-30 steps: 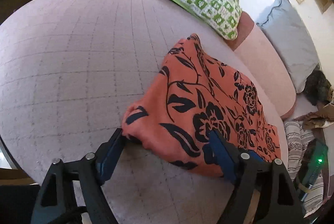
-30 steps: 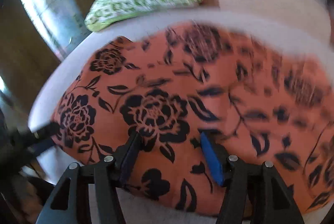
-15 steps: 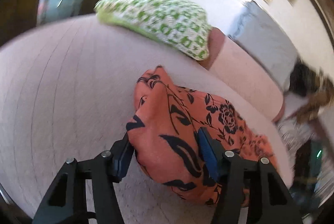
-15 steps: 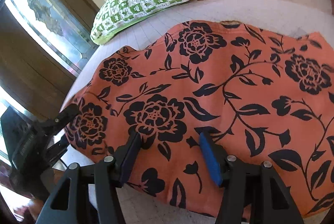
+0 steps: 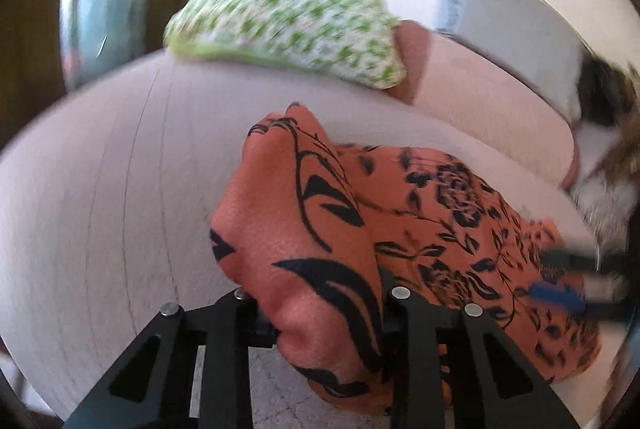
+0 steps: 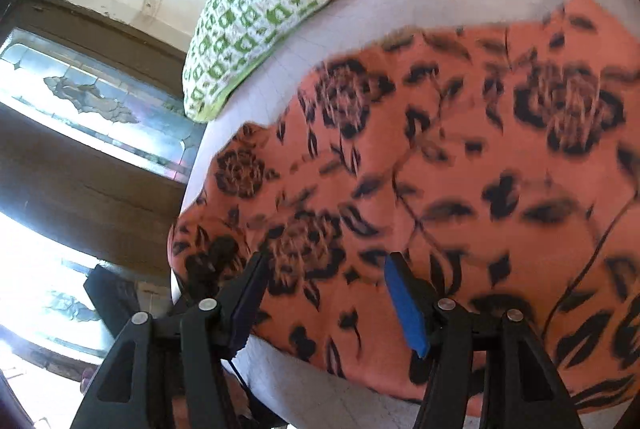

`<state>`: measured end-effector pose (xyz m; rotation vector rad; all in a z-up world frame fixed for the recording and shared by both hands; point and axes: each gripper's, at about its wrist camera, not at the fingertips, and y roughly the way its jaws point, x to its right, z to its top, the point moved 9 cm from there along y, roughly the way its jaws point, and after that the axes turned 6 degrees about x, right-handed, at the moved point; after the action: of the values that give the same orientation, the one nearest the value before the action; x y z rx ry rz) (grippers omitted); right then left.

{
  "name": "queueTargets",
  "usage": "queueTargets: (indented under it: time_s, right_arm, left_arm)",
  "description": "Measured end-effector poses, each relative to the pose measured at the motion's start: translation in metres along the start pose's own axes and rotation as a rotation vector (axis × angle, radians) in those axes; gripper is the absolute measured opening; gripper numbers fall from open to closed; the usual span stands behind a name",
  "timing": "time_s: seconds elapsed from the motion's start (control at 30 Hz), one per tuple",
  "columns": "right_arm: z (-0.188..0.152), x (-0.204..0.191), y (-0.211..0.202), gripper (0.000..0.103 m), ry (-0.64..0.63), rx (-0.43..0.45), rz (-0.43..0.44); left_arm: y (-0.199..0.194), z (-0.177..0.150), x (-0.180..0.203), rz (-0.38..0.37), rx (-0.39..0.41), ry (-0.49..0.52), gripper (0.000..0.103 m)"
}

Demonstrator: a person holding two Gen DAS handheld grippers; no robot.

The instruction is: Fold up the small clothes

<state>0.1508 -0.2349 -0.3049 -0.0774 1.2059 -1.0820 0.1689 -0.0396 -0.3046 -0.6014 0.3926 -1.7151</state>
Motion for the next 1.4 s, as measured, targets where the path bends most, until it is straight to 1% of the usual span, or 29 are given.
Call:
queueTargets:
  time_s: [0.07, 0.1, 0.23, 0.3, 0.4, 0.47, 0.53, 0.57, 0.6, 0.63, 0.67, 0.7, 0.73, 0.77, 0.8, 0.87, 0.93, 1.03, 1.17, 1.2, 1.27, 1.33, 1.37, 1.4]
  right_arm:
    - [0.016, -0.016, 0.004, 0.068, -0.05, -0.015, -0.025]
    - [0.023, -0.025, 0.009, 0.068, -0.076, -0.038, -0.035]
    - [0.046, -0.068, 0.034, 0.073, -0.134, -0.153, -0.021]
    - [0.057, -0.085, 0.045, 0.073, -0.161, -0.176, -0.033]
    - [0.063, -0.102, 0.062, 0.074, -0.184, -0.211, -0.036]
    - [0.061, -0.104, 0.074, 0.074, -0.209, -0.236, -0.094]
    - [0.062, -0.103, 0.077, 0.074, -0.225, -0.212, -0.126]
    - [0.066, -0.1, 0.075, 0.074, -0.23, -0.166, -0.151]
    - [0.07, -0.097, 0.071, 0.066, -0.235, -0.133, -0.161]
    - [0.074, -0.093, 0.067, 0.054, -0.247, -0.093, -0.174]
    - [0.078, -0.086, 0.062, 0.033, -0.27, -0.065, -0.201]
    - [0.081, -0.076, 0.057, 0.03, -0.283, -0.048, -0.233]
    - [0.082, -0.067, 0.054, 0.028, -0.284, -0.039, -0.245]
    - [0.082, -0.056, 0.052, 0.022, -0.281, -0.036, -0.247]
    - [0.081, -0.043, 0.048, 0.02, -0.275, -0.037, -0.247]
    - [0.083, -0.024, 0.037, 0.017, -0.266, -0.027, -0.232]
    - [0.091, -0.011, 0.019, 0.016, -0.27, 0.004, -0.217]
    - [0.106, -0.004, -0.011, 0.016, -0.3, 0.063, -0.208]
    - [0.136, 0.018, -0.054, 0.016, -0.316, 0.132, -0.236]
    - [0.142, 0.028, -0.062, 0.016, -0.314, 0.143, -0.247]
    - [0.149, 0.057, -0.071, 0.016, -0.288, 0.142, -0.27]
    - [0.149, 0.095, -0.071, 0.016, -0.242, 0.123, -0.297]
    - [0.146, 0.11, -0.069, 0.016, -0.222, 0.118, -0.303]
    - [0.143, 0.126, -0.066, 0.016, -0.197, 0.113, -0.299]
  left_arm:
    - [-0.008, 0.005, 0.012, -0.007, 0.039, 0.086, 0.031]
    - [-0.013, 0.007, 0.02, -0.018, 0.062, 0.134, 0.031]
    - [-0.024, 0.008, 0.044, -0.058, 0.112, 0.251, 0.03]
    - [-0.029, 0.007, 0.057, -0.078, 0.138, 0.308, 0.03]
    - [-0.033, 0.004, 0.069, -0.114, 0.153, 0.354, 0.03]
    - [-0.035, 0.002, 0.076, -0.13, 0.157, 0.372, 0.03]
    - [-0.036, 0.0, 0.082, -0.144, 0.155, 0.393, 0.03]
    - [-0.037, -0.002, 0.084, -0.152, 0.153, 0.399, 0.03]
    - [-0.037, -0.003, 0.086, -0.161, 0.152, 0.406, 0.03]
    - [-0.038, -0.004, 0.089, -0.172, 0.151, 0.411, 0.03]
    - [-0.038, -0.005, 0.091, -0.185, 0.148, 0.413, 0.03]
    - [-0.039, -0.008, 0.095, -0.206, 0.138, 0.414, 0.03]
    - [-0.039, -0.01, 0.098, -0.219, 0.13, 0.415, 0.03]
    - [-0.038, -0.013, 0.104, -0.239, 0.113, 0.414, 0.03]
    - [-0.037, -0.015, 0.109, -0.259, 0.091, 0.411, 0.03]
    - [-0.038, -0.017, 0.125, -0.301, 0.059, 0.408, 0.03]
    - [-0.041, -0.012, 0.143, -0.351, 0.05, 0.396, 0.03]
    - [-0.044, -0.004, 0.182, -0.43, 0.045, 0.393, 0.03]
    - [-0.046, -0.006, 0.248, -0.505, 0.062, 0.471, 0.031]
    - [-0.044, -0.01, 0.262, -0.529, 0.055, 0.477, 0.031]
    - [-0.034, -0.021, 0.278, -0.557, 0.022, 0.489, 0.032]
    - [-0.025, -0.04, 0.292, -0.576, -0.014, 0.537, 0.034]
    - [-0.021, -0.053, 0.299, -0.585, -0.033, 0.578, 0.037]
    - [-0.02, -0.06, 0.303, -0.59, -0.044, 0.603, 0.042]
